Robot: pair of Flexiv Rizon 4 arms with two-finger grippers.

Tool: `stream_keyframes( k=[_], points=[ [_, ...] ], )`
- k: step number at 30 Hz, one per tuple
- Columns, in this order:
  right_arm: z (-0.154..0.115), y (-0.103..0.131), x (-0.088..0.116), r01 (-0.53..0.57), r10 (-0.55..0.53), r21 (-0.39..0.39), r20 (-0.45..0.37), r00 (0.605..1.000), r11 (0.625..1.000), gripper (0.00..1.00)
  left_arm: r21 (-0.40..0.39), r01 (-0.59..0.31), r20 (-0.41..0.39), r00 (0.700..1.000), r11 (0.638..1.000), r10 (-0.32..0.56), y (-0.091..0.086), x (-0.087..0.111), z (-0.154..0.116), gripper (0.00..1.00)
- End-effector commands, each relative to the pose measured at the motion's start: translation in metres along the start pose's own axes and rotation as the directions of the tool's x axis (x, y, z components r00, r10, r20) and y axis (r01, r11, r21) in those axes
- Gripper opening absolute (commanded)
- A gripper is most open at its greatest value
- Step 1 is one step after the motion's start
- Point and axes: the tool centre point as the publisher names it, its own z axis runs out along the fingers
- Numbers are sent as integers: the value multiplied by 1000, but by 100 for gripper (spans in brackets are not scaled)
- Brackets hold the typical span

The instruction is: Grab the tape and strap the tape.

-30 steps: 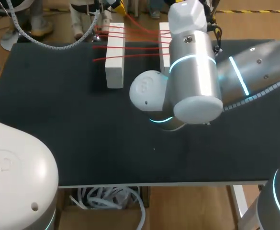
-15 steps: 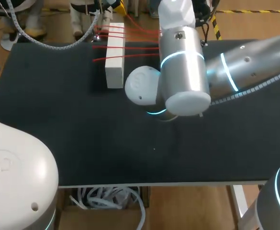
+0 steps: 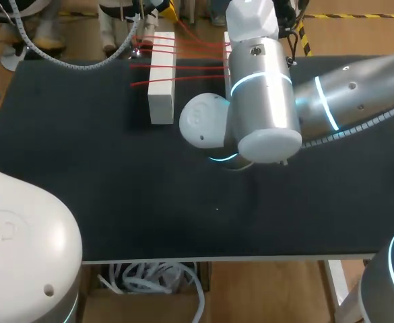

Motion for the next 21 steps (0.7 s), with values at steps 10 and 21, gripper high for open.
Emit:
stream_keyframes(
  k=[10, 21],
  points=[
    [3, 0, -6, 216, -216, 57, -10, 976, 975, 0, -4, 1, -2, 1000, 1000, -1, -1, 0, -1, 0],
    [-3, -6, -18, 637, -641, -75, -74, 764, 768, 0, -4, 1, -2, 1000, 1000, -1, -1, 0, -1, 0]
  ],
)
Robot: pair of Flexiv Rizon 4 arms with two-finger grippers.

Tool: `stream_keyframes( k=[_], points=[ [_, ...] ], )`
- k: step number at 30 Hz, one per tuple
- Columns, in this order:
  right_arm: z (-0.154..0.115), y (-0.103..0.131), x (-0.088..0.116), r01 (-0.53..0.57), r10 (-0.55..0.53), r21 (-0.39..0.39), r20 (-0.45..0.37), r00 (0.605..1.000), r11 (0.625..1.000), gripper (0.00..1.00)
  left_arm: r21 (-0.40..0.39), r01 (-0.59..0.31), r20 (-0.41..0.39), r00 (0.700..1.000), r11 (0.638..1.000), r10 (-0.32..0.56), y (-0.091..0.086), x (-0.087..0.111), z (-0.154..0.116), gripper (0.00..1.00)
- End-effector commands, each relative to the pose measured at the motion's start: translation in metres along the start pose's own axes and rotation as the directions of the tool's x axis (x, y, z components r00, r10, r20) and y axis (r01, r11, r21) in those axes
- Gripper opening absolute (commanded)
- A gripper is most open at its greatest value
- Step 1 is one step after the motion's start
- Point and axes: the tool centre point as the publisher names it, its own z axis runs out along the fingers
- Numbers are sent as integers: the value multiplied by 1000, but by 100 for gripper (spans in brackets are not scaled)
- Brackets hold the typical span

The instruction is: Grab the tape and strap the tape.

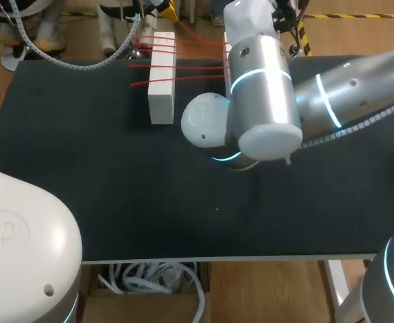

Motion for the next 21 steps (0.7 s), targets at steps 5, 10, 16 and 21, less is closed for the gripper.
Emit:
stream_keyframes(
  k=[5, 10, 16, 21],
  points=[
    [-12, -11, -1, 413, -419, -119, -37, 907, 903, 0, -4, 1, -2, 1000, 1000, -1, -1, 0, -1, 0],
    [-12, -9, 3, 497, -499, -79, -9, 866, 864, 0, -4, 1, -2, 1000, 1000, -1, -1, 0, -1, 0],
    [-6, -5, 9, 562, -562, 9, 11, 827, 827, 0, -4, 1, -2, 1000, 1000, -1, -1, 0, -1, 0],
    [-5, -2, 16, 603, -604, 67, 2, 797, 795, 0, -4, 1, -2, 1000, 1000, -1, -1, 0, -1, 0]
  ],
)
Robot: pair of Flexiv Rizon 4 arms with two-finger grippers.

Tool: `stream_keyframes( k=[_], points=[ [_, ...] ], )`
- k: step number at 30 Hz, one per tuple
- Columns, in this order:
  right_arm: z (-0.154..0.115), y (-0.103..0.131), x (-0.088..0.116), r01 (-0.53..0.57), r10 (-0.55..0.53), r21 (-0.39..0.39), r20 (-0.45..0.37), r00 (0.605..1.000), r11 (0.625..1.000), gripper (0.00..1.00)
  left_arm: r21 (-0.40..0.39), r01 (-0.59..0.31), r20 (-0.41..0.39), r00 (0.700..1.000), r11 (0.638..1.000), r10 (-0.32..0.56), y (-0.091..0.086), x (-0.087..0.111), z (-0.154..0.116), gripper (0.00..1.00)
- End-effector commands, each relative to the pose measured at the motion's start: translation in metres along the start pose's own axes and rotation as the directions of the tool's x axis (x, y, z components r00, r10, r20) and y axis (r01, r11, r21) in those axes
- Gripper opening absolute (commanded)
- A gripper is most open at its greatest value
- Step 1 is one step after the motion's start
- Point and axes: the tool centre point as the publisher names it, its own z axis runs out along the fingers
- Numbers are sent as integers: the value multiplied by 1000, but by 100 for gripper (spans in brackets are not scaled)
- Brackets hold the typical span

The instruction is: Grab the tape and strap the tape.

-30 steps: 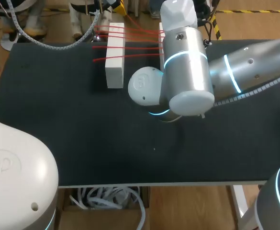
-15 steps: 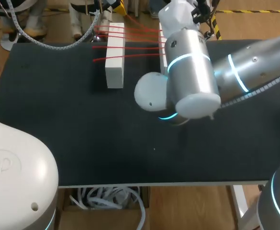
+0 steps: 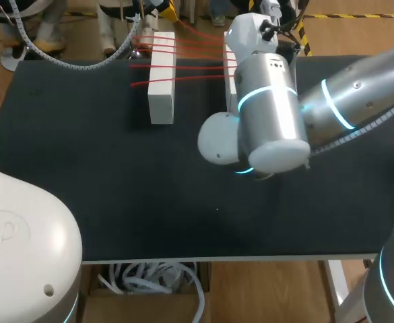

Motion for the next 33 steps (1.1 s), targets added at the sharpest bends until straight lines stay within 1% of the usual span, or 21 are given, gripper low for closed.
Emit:
stream_keyframes(
  k=[1, 4, 10, 18, 20, 21, 22, 23, 33],
  points=[
    [0, 21, 7, 48, -48, 100, 1, 999, 994, 0, -4, 1, -2, 1000, 1000, -1, -1, 0, -1, 0],
    [-1, 24, 10, 64, -64, 118, -5, 998, 991, 0, -4, 1, -2, 1000, 1000, -1, -1, 0, -1, 0],
    [-3, 30, 19, 120, -121, 113, -4, 993, 986, 0, -4, 1, -2, 1000, 1000, -1, -1, 0, -1, 0],
    [0, 32, 25, 206, -213, 140, 36, 976, 969, 0, -4, 1, -2, 1000, 1000, -1, -1, 0, -1, 0],
    [1, 31, 25, 195, -202, 144, 31, 979, 970, 0, -4, 1, -2, 1000, 1000, -1, -1, 0, -1, 0],
    [2, 31, 26, 181, -190, 149, 46, 981, 972, 0, -4, 1, -2, 1000, 1000, -1, -1, 0, -1, 0],
    [3, 31, 25, 137, -146, 152, 52, 988, 979, 0, -4, 1, -2, 1000, 1000, -1, -1, 0, -1, 0],
    [4, 32, 22, 66, -72, 130, 40, 997, 989, 0, -4, 1, -2, 1000, 1000, -1, -1, 0, -1, 0],
    [4, 32, 22, 66, -72, 130, 40, 997, 989, 0, -4, 1, -2, 1000, 1000, -1, -1, 0, -1, 0]
  ],
)
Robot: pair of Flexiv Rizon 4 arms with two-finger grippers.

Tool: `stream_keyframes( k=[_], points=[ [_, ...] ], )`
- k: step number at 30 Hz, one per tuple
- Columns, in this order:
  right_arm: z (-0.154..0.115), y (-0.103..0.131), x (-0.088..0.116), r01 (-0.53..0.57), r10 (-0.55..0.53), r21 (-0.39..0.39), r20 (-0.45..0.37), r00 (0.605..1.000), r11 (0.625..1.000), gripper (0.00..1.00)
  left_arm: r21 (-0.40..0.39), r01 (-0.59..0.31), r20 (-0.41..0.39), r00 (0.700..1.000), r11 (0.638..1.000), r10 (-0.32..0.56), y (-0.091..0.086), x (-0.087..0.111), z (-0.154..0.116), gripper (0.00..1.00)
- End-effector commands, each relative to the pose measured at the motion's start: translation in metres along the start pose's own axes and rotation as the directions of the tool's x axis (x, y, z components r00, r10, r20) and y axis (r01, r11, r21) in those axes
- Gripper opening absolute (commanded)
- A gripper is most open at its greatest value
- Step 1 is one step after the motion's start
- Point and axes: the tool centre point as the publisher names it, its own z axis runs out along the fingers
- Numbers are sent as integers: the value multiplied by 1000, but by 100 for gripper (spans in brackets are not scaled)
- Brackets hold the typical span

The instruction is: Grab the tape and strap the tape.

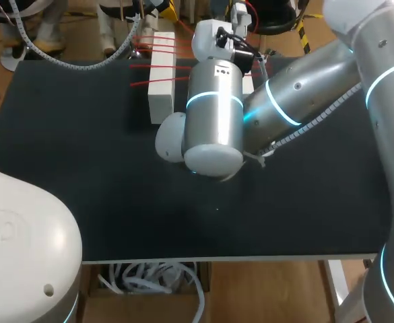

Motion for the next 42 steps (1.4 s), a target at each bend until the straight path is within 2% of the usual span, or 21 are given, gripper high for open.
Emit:
stream_keyframes(
  k=[1, 14, 18, 22, 29, 37, 42],
  points=[
    [0, 0, -4, 1, -2, -1, -9, 1000, 1000, 0, -4, 1, -2, 1000, 1000, -1, -1, 0, -1, 0],
    [0, 0, -4, 1, -2, -1, -9, 1000, 1000, 0, -4, 1, -2, 1000, 1000, -1, -1, 0, -1, 0],
    [0, 5, -3, 123, -123, 13, 44, 991, 992, 0, -4, 1, -2, 1000, 1000, -1, -1, 0, -1, 0],
    [-4, 11, 1, 299, -295, -11, 119, 948, 954, 0, -4, 1, -2, 1000, 1000, -1, -1, 0, -1, 0],
    [-3, 13, 3, 439, -424, -23, 216, 880, 898, 0, -4, 1, -2, 1000, 1000, -1, -1, 0, -1, 0],
    [-11, 19, 7, 538, -518, -73, 189, 834, 840, 0, -4, 1, -2, 1000, 1000, -1, -1, 0, -1, 0],
    [-16, 25, 6, 567, -560, -93, 94, 823, 818, 0, -4, 1, -2, 1000, 1000, -1, -1, 0, -1, 0]
  ],
)
